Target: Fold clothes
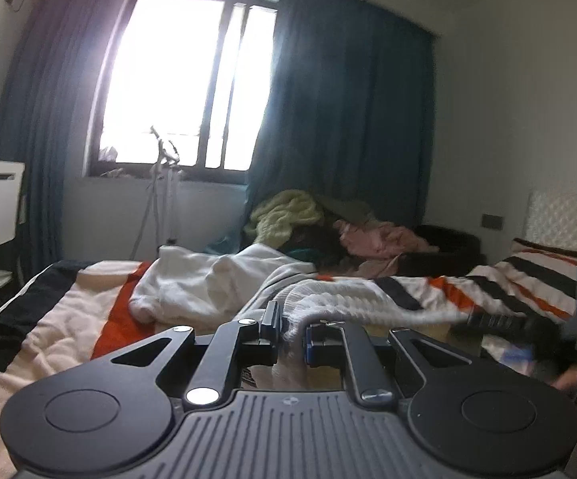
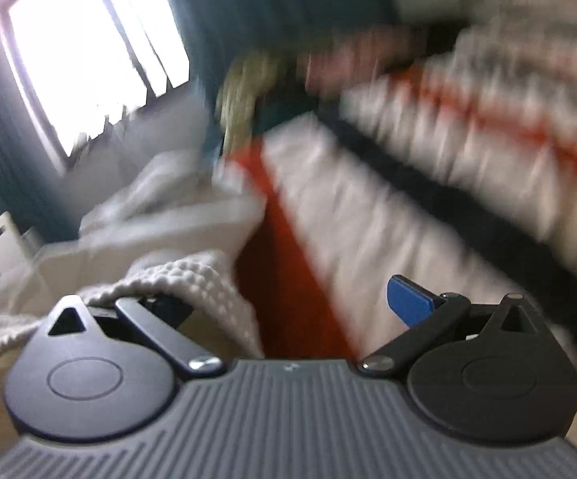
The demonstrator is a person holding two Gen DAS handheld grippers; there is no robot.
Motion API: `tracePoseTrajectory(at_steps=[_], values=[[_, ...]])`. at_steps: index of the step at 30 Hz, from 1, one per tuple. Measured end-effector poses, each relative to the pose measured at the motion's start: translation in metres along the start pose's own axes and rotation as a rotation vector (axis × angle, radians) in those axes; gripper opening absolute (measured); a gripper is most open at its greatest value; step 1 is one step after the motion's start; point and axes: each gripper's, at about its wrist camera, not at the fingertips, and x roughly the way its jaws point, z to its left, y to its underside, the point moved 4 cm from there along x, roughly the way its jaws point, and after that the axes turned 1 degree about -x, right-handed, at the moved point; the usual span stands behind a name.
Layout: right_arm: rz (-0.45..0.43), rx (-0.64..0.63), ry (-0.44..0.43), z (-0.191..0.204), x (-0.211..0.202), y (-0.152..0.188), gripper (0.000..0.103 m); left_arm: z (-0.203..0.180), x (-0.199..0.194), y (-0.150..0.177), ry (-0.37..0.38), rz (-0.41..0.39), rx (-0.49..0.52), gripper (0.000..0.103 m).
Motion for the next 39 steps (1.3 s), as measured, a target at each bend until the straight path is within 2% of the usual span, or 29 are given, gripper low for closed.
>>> tracePoseTrajectory(at_steps=[4, 8, 13, 17, 19, 21, 23, 24, 25, 28, 30, 33, 35, 38, 39], values=[[-0.011, 0.012, 0.061, -0.012, -0.007, -0.001, 0.103, -0.009, -0.003, 0.001, 0.034, -0.022, 0.030, 0.012], [-0.023, 0.024, 0.121, -0.025, -0.015, -0.002, 0.103, -0.009, -0.004, 0.002, 0.027, -0.036, 0.024, 0.012], [-0.049, 0.032, 0.194, -0.038, -0.026, -0.005, 0.103, -0.016, 0.001, 0.016, 0.016, 0.046, 0.078, 0.013], [-0.261, -0.068, 0.201, -0.021, -0.061, -0.025, 0.103, -0.020, 0.004, 0.030, -0.011, 0.125, 0.122, 0.016], [-0.323, -0.075, 0.181, -0.019, -0.072, -0.031, 0.103, -0.022, 0.007, 0.038, -0.017, 0.175, 0.144, 0.018], [-0.342, -0.058, 0.158, -0.022, -0.075, -0.034, 0.103, -0.025, 0.012, 0.048, -0.019, 0.231, 0.171, 0.020], [-0.339, -0.037, 0.149, -0.027, -0.078, -0.034, 0.103, -0.030, 0.017, 0.060, -0.027, 0.287, 0.218, 0.035], [-0.342, -0.034, 0.153, -0.029, -0.079, -0.032, 0.103, -0.032, 0.020, 0.067, -0.033, 0.315, 0.251, 0.050], [-0.345, -0.032, 0.157, -0.030, -0.079, -0.032, 0.103, -0.036, 0.022, 0.073, -0.039, 0.343, 0.285, 0.054], [-0.356, -0.028, 0.164, -0.028, -0.081, -0.035, 0.103, -0.053, 0.024, 0.089, -0.074, 0.355, 0.456, 0.055], [-0.381, -0.027, 0.167, -0.027, -0.085, -0.036, 0.103, -0.064, 0.021, 0.097, -0.142, 0.317, 0.611, 0.055], [-0.391, -0.030, 0.175, -0.029, -0.087, -0.037, 0.103, -0.069, 0.021, 0.104, -0.162, 0.324, 0.673, 0.065], [-0.399, -0.032, 0.180, -0.029, -0.088, -0.038, 0.103, -0.070, 0.023, 0.108, -0.181, 0.328, 0.706, 0.066], [-0.410, -0.035, 0.187, -0.031, -0.090, -0.038, 0.103, -0.062, 0.023, 0.102, -0.248, 0.266, 0.736, 0.081], [-0.413, -0.036, 0.189, -0.031, -0.091, -0.038, 0.103, -0.056, 0.024, 0.097, -0.267, 0.250, 0.697, 0.083]])
